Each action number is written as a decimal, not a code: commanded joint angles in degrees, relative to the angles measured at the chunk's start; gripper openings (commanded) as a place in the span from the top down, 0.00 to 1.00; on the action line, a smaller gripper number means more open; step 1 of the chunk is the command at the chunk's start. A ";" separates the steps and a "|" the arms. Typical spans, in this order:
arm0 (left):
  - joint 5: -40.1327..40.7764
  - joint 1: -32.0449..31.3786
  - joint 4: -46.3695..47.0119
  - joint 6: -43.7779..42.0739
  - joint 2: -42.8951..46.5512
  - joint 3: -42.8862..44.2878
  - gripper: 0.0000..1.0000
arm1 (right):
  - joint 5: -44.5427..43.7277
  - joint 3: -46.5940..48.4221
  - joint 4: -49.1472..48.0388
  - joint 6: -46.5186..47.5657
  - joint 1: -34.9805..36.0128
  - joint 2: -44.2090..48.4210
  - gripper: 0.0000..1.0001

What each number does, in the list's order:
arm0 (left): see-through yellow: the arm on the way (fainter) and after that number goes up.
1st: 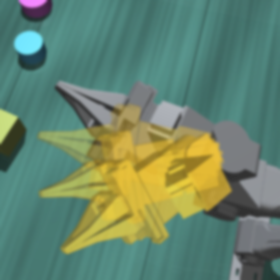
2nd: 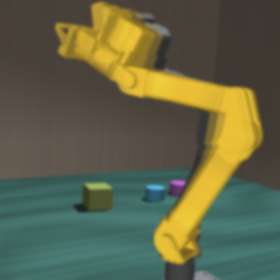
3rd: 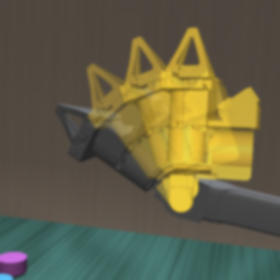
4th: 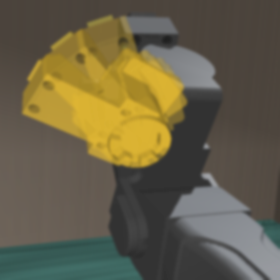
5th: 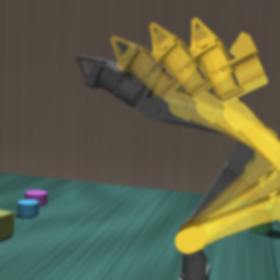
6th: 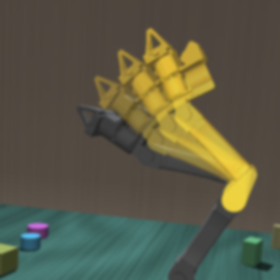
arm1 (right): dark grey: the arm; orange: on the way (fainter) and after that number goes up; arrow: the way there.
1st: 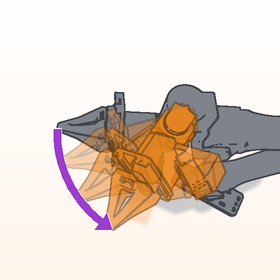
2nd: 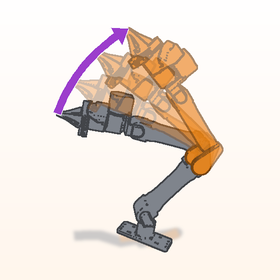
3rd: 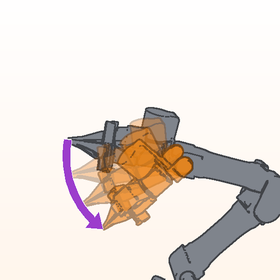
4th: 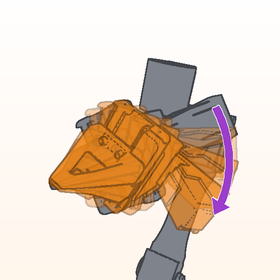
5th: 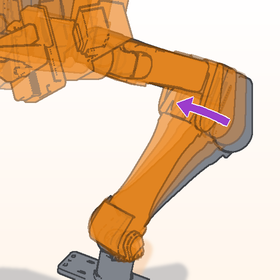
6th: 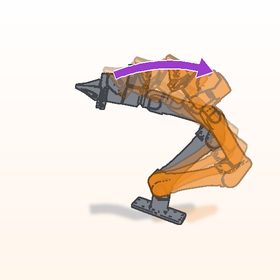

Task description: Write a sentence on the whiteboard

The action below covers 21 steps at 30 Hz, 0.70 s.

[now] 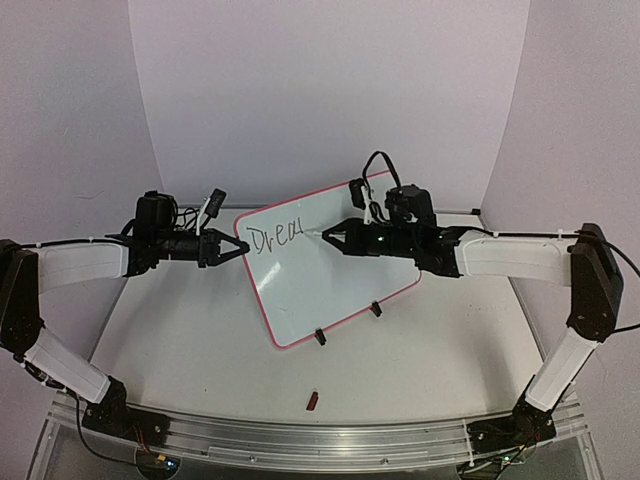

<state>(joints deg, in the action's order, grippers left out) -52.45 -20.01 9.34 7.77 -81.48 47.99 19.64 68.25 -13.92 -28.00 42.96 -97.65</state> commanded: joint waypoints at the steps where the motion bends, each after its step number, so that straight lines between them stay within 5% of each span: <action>1: 1.01 -1.55 -2.75 -6.30 -0.17 0.34 1.00 | -1.33 -0.61 -1.28 -1.00 -0.12 1.93 1.00; 21: 1.14 -1.70 -2.85 -6.54 -0.60 0.51 1.00 | -4.52 3.20 -5.39 -1.96 -0.20 -1.13 1.00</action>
<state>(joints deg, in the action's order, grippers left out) -52.47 -20.10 9.39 7.68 -81.47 47.99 17.77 68.60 -16.95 -30.06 42.94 -97.70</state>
